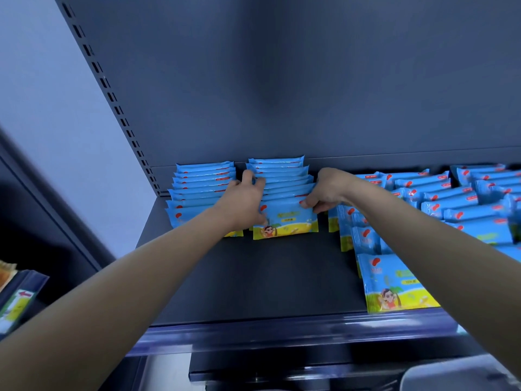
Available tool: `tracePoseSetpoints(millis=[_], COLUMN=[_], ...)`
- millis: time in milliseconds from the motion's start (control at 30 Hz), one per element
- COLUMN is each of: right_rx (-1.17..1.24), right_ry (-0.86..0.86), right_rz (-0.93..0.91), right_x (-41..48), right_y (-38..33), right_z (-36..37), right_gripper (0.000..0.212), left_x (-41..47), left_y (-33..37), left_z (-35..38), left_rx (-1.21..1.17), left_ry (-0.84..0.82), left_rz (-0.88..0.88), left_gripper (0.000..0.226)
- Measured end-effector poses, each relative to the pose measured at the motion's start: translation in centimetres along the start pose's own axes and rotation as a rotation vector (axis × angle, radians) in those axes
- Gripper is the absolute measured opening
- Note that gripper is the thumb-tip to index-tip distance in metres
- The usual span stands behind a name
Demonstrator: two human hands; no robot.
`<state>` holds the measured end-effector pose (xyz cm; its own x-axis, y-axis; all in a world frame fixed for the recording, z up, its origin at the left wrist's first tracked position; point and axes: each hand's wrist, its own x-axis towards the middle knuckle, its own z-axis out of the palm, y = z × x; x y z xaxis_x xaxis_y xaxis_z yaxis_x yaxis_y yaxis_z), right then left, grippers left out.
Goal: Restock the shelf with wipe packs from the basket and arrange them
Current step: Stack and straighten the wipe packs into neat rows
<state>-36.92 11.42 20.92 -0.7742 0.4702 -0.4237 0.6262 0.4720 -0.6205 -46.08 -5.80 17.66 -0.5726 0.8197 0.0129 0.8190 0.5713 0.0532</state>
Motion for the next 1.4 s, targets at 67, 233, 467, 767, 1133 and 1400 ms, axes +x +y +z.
tracePoseSetpoints(millis=[67,233,467,767,1133,1400], right_rx=[-0.059,-0.022,0.026,0.105,0.105,0.070], right_ry=[0.036,0.037,-0.030,0.186,0.357,0.300], right_rz=[-0.001,-0.027,-0.038,-0.036,-0.104,-0.122], right_x=[0.0,0.3,0.6,1.6,4.4,5.2], right_y=[-0.1,-0.4,0.1,-0.6,-1.4,-1.4], right_z=[-0.2,0.2,-0.3,-1.7,-0.3,-0.8], right_gripper=[0.027,0.021,0.025,0.013,0.026,0.031], left_x=[0.1,0.5,1.1,1.4,2.0,3.0], left_y=[-0.1,-0.3,-0.4,-0.4,-0.1,-0.5], left_z=[0.0,0.0,0.5,0.5,1.1,1.0], left_rx=[0.023,0.196,0.116,0.137,0.157,0.154], left_ry=[0.002,0.072,0.068,0.026,-0.069,-0.096], left_rz=[-0.041,-0.077,-0.051,-0.024,-0.068,-0.039], left_gripper=[0.100,0.103,0.100,0.127,0.132,0.137])
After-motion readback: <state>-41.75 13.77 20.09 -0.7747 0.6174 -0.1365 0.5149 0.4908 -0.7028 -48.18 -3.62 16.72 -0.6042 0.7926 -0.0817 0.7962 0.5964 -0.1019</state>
